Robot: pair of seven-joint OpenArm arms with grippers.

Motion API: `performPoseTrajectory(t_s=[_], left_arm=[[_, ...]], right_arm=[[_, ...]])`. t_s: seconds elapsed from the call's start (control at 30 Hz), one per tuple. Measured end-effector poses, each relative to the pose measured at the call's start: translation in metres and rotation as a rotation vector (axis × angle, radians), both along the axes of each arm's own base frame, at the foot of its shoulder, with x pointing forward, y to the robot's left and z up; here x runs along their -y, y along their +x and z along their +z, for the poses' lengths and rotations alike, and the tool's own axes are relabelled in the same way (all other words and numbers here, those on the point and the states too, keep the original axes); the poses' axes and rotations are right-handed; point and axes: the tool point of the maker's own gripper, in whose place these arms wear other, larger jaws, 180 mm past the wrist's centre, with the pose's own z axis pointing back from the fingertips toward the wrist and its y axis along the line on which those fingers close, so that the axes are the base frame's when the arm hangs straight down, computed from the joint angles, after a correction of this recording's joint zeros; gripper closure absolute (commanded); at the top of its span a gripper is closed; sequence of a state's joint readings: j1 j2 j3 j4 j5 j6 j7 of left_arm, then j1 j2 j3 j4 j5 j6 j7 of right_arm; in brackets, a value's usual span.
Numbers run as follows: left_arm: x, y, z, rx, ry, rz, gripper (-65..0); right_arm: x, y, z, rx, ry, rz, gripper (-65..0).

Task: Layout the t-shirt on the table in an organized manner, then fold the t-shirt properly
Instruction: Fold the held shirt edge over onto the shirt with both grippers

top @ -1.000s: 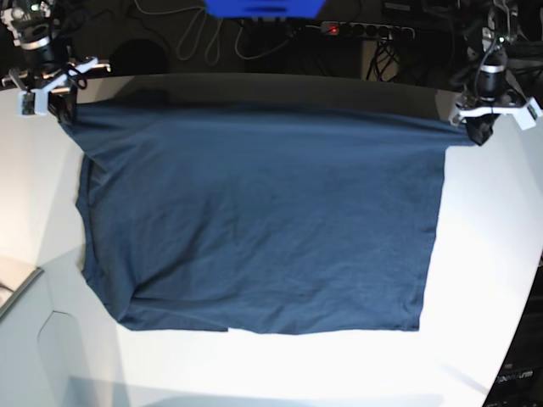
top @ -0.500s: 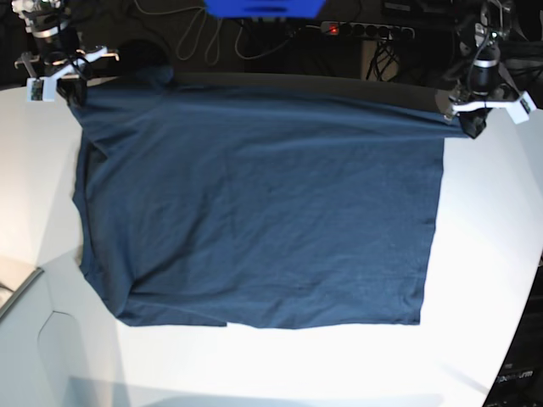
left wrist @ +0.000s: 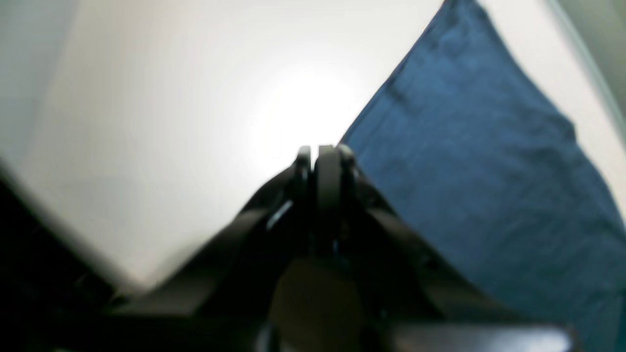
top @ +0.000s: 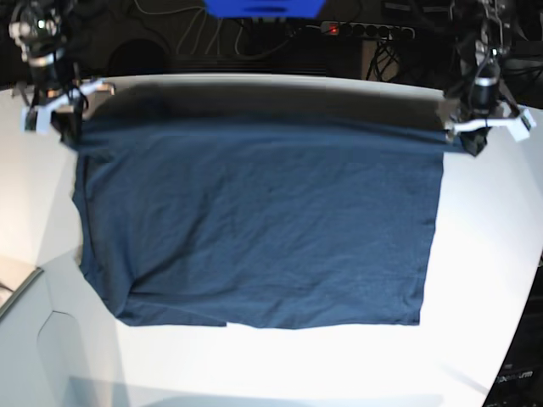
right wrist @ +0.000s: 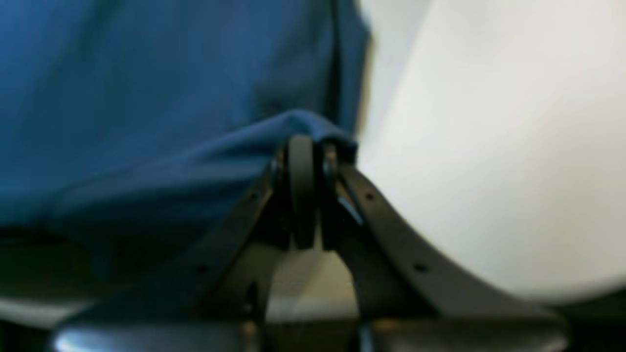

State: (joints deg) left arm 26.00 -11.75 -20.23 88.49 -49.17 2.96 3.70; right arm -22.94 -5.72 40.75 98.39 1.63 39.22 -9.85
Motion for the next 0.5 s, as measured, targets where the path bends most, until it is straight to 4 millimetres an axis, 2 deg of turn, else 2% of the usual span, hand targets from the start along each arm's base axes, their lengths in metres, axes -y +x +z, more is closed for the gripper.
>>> performPoseTrajectory(t_s=[0.13, 0.27, 0.37, 0.5], left_arm=[[0.001, 0.030, 0.019, 0.080, -0.001, -0.003, -0.4], [0.000, 0.051, 0.028, 0.124, -0.005, 0.001, -0.4], [0.006, 0.068, 0.019, 0.112, -0.015, -0.015, -0.4], [0.013, 0.080, -0.003, 0.070, -0.046, -0.021, -0.4]], right_arm=[[-0.001, 0.028, 0.015, 0.074, 0.000, 0.004, 0.0], [-0.004, 0.062, 0.030, 0.149, 0.015, 0.011, 0.0], [-0.016, 0.087, 0.035, 0.192, 0.044, 0.052, 0.0], [-0.028, 0.108, 0.021, 0.164, 0.068, 0.121, 0.0]])
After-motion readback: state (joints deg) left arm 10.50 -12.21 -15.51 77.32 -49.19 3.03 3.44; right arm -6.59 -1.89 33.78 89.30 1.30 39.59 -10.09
